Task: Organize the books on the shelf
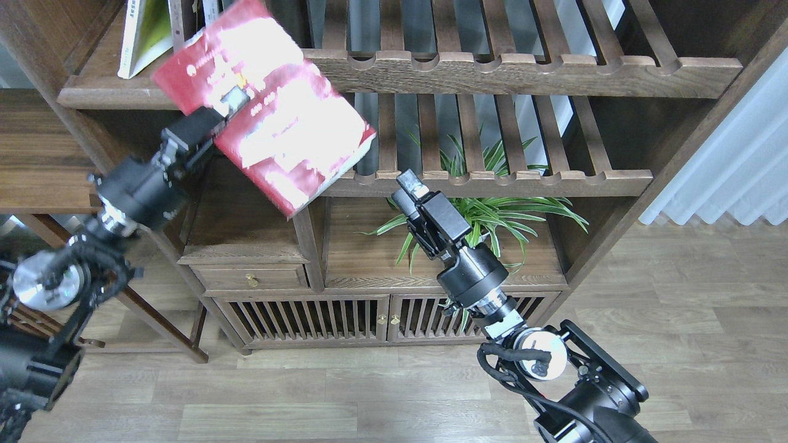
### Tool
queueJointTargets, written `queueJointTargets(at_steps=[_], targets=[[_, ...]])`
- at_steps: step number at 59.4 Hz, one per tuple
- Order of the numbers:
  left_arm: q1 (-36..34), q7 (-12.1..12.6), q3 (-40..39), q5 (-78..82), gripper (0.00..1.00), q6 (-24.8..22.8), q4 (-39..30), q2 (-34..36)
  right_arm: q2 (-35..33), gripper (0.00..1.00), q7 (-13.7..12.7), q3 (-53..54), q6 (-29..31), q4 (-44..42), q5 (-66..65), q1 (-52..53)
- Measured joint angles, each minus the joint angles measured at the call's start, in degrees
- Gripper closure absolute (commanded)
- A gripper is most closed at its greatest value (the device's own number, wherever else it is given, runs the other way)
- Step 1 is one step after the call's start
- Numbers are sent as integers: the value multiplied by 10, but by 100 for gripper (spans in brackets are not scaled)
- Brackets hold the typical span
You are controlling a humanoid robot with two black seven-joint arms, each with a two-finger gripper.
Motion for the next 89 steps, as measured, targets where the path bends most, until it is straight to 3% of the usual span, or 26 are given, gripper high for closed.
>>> queueJointTargets(at_steps=[25, 56, 89], targets=[[-41, 6, -63, 0, 97, 0, 0, 4, 0, 27, 0, 1, 0, 0, 0, -4], [-42, 3, -154, -19, 97, 0, 0, 157, 0, 27, -1, -3, 0, 0, -1, -1], [-42, 21, -203, -19, 96, 0, 11, 204, 0, 27, -1, -8, 0, 5, -3, -3]])
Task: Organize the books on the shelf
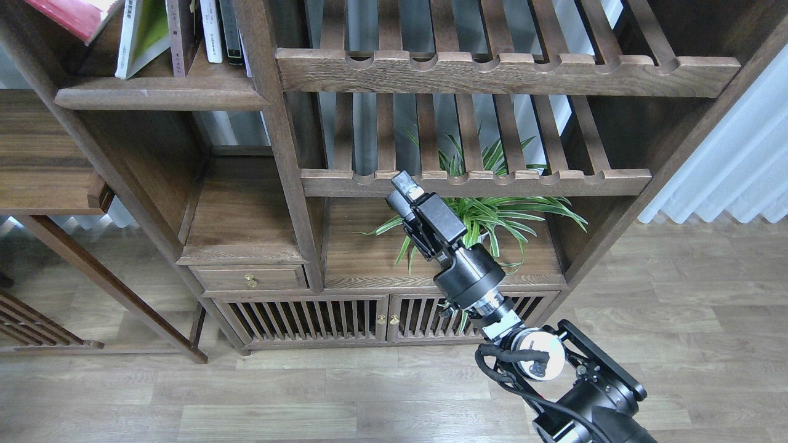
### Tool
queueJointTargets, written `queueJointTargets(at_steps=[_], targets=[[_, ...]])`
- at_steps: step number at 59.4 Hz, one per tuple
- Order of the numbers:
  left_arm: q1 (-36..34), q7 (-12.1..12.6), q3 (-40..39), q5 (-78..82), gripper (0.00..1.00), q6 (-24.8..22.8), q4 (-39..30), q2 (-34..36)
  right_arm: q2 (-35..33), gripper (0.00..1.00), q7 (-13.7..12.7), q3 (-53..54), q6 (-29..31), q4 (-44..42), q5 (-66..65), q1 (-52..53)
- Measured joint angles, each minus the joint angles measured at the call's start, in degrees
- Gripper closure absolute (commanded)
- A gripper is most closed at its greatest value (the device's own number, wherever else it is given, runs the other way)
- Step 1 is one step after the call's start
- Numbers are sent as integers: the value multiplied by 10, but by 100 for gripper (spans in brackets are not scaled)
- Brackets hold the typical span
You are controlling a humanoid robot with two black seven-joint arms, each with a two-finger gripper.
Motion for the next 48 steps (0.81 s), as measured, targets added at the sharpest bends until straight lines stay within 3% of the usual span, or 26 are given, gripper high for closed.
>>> queueJointTargets(at_steps=[15, 48], targets=[[-1, 21, -14, 2, 96, 0, 14, 9, 0, 27, 0, -1, 0, 1, -3, -10], [-22, 37, -27, 41, 96, 0, 53, 12, 0, 24, -3, -7, 0, 0, -4, -21]])
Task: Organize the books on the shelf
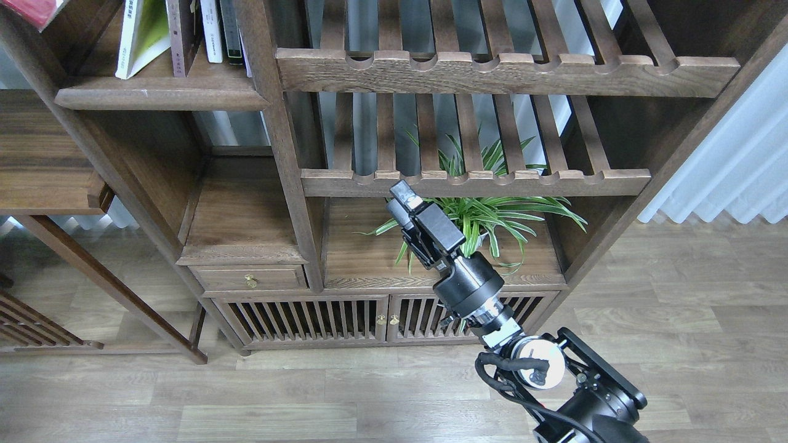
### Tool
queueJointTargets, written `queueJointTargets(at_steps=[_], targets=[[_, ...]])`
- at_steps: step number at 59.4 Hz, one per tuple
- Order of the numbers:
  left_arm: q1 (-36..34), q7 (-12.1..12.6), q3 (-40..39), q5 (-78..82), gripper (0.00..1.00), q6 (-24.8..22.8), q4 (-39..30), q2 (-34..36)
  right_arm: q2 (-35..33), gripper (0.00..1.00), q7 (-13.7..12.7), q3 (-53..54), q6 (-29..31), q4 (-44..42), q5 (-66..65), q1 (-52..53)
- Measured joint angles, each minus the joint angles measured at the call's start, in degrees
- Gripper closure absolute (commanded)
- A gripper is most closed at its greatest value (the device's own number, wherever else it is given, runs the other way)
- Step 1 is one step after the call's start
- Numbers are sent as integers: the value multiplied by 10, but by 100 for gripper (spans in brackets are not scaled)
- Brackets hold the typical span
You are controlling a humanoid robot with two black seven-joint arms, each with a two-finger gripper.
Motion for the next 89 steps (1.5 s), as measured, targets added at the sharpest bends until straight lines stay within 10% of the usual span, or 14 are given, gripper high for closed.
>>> queueJointTargets(at_steps=[66, 89], targets=[[-73, -10, -23, 346, 100, 0, 15, -19, 0, 15, -2, -102, 0, 20, 1, 6], [-118, -87, 5, 544, 100, 5, 13, -112, 0, 15, -3, -108, 0, 55, -1, -3]])
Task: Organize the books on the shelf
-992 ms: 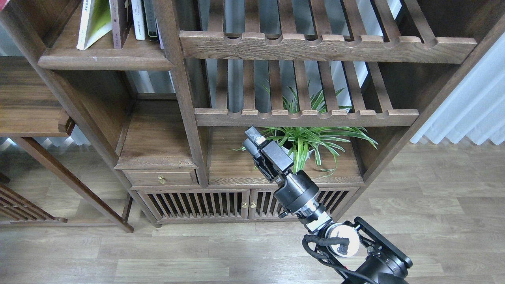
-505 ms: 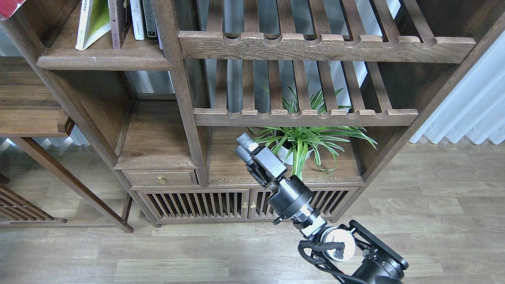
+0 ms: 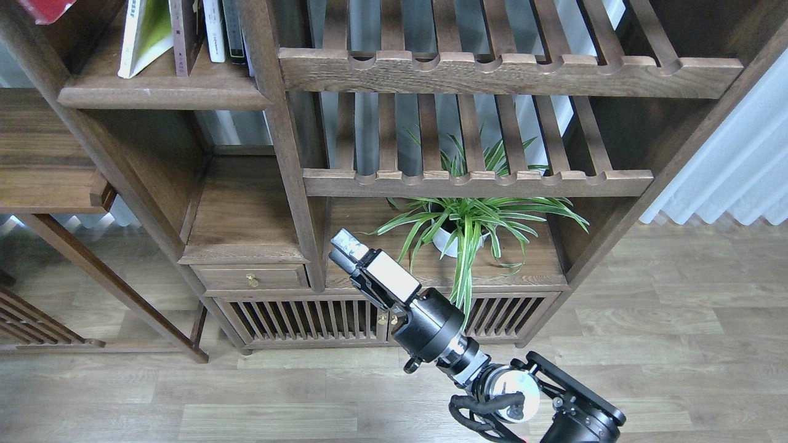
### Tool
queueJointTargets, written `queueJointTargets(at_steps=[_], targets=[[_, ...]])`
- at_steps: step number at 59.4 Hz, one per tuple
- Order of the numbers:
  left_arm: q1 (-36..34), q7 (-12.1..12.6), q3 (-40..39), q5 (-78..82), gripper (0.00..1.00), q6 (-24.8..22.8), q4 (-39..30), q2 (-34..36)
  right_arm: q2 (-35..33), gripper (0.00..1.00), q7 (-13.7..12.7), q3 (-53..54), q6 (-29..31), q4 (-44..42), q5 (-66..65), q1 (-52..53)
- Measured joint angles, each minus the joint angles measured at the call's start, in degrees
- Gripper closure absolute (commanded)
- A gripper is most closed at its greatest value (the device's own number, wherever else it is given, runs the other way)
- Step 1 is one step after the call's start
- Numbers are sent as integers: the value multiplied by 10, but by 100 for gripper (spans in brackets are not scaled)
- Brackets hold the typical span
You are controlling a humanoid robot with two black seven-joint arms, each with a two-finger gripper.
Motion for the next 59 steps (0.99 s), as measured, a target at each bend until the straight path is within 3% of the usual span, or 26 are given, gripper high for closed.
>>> queueJointTargets(at_steps=[9, 19, 36, 43, 59], targets=[[-3, -33, 17, 51, 100, 67, 0, -21, 0, 15, 0, 1, 0, 10, 0, 0], [-18, -51, 57, 92, 100, 157, -1, -43, 0, 15, 0, 4, 0, 12, 0, 0], [-59, -99, 203, 116, 100, 344, 7, -49, 0, 15, 1, 19, 0, 13, 1, 0], [-92, -107, 252, 123, 100, 420, 8, -50, 0, 15, 1, 25, 0, 13, 4, 0], [-104, -111, 259, 123, 100, 427, 10, -26, 0, 15, 1, 26, 0, 13, 4, 0]])
